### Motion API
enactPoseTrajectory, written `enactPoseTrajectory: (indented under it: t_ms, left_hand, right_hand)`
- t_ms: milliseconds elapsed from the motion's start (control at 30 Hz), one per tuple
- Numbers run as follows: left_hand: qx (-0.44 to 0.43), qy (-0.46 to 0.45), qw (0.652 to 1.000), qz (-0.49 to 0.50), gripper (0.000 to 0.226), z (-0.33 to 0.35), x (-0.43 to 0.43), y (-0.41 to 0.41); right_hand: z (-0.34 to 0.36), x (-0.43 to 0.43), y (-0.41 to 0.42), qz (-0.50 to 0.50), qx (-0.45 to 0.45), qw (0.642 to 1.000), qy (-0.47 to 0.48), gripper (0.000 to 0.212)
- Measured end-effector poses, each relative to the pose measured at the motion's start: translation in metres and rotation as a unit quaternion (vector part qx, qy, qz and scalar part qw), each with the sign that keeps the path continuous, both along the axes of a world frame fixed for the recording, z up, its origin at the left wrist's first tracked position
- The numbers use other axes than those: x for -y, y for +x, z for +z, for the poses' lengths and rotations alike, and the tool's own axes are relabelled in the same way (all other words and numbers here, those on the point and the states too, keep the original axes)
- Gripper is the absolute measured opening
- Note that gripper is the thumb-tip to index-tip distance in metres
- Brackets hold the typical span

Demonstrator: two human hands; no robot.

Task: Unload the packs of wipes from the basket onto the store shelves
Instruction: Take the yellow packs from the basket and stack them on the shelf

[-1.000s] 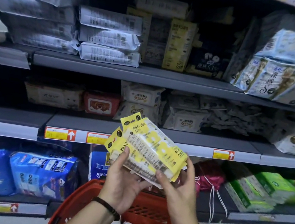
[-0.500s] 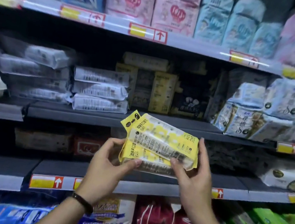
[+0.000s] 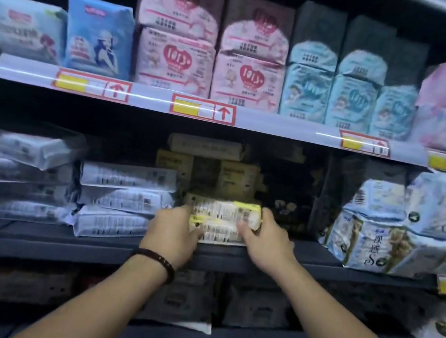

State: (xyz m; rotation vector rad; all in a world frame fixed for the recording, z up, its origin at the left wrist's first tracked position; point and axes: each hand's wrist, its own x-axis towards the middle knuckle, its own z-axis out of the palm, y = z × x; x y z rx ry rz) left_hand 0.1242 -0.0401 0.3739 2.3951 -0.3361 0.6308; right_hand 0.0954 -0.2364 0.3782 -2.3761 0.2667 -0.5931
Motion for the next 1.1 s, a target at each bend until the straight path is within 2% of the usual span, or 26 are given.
enactPoseTrajectory:
  t_ms: [33, 100, 200, 267, 333, 367, 433, 500, 567, 600, 700, 767, 833, 900, 1000, 1100]
  left_hand:
    - [0.011, 0.030, 0.999, 0.021, 0.039, -0.002, 0.000, 0.005]
    - [0.016, 0.022, 0.999, 0.020, 0.046, -0.003, 0.000, 0.009]
    - [0.032, 0.024, 0.999, 0.004, 0.043, -0.004, -0.001, 0.006]
    - [0.043, 0.032, 0.999, -0.005, 0.040, -0.006, -0.006, -0.003]
    - [0.085, 0.044, 0.995, -0.019, 0.037, -0.011, -0.014, -0.017]
    - [0.104, 0.053, 0.993, -0.028, 0.038, -0.014, -0.020, -0.029]
    - [0.095, 0.058, 0.991, -0.070, 0.039, -0.026, -0.036, -0.053]
    - [0.004, 0.027, 0.982, -0.186, 0.029, -0.043, -0.050, -0.082]
    - [-0.099, 0.021, 0.957, -0.272, 0.010, -0.069, -0.061, -0.108]
    - [-0.126, 0.051, 0.948, -0.287, 0.005, -0.090, -0.066, -0.119]
    - [-0.181, 0.136, 0.933, -0.279, 0.014, -0.189, -0.082, -0.138]
    - [-0.268, 0.233, 0.900, -0.252, 0.032, -0.263, -0.096, -0.142]
    - [-0.360, 0.357, 0.823, -0.255, 0.064, -0.314, -0.101, -0.145]
    - [-0.438, 0.375, 0.781, -0.240, 0.077, -0.334, -0.100, -0.151]
    - [-0.453, 0.384, 0.769, -0.238, 0.070, -0.343, -0.093, -0.161]
    - [-0.470, 0.439, 0.726, -0.245, 0.063, -0.358, -0.092, -0.168]
  right_hand:
    - [0.000, 0.001, 0.006, -0.009, -0.023, 1.000, -0.017, 0.051]
    - [-0.001, 0.002, 0.013, -0.010, -0.020, 1.000, -0.015, 0.045]
    - [0.000, 0.004, 0.012, -0.001, -0.017, 1.000, -0.010, 0.042]
    - [0.001, 0.001, 0.003, -0.005, -0.016, 1.000, 0.009, 0.054]
    - [-0.003, -0.004, -0.012, -0.019, 0.018, 1.000, 0.017, 0.071]
    - [-0.007, -0.008, -0.024, -0.027, 0.044, 0.999, 0.015, 0.073]
    - [-0.024, -0.018, -0.054, -0.024, 0.097, 0.995, -0.005, 0.054]
    - [-0.048, -0.028, -0.086, 0.020, 0.116, 0.993, -0.006, 0.023]
    - [-0.080, -0.039, -0.116, 0.077, 0.069, 0.994, 0.023, 0.003]
    - [-0.102, -0.045, -0.130, 0.101, 0.036, 0.994, 0.036, 0.007]
    - [-0.197, -0.058, -0.169, 0.130, -0.063, 0.989, 0.043, 0.010]
    - [-0.273, -0.066, -0.189, 0.119, -0.162, 0.980, 0.012, 0.004]
    - [-0.327, -0.076, -0.199, 0.136, -0.275, 0.949, -0.070, 0.018]
    - [-0.353, -0.088, -0.204, 0.156, -0.320, 0.932, -0.069, 0.022]
    - [-0.373, -0.094, -0.206, 0.169, -0.395, 0.896, -0.113, 0.031]
    - [-0.395, -0.087, -0.206, 0.167, -0.462, 0.855, -0.168, 0.041]
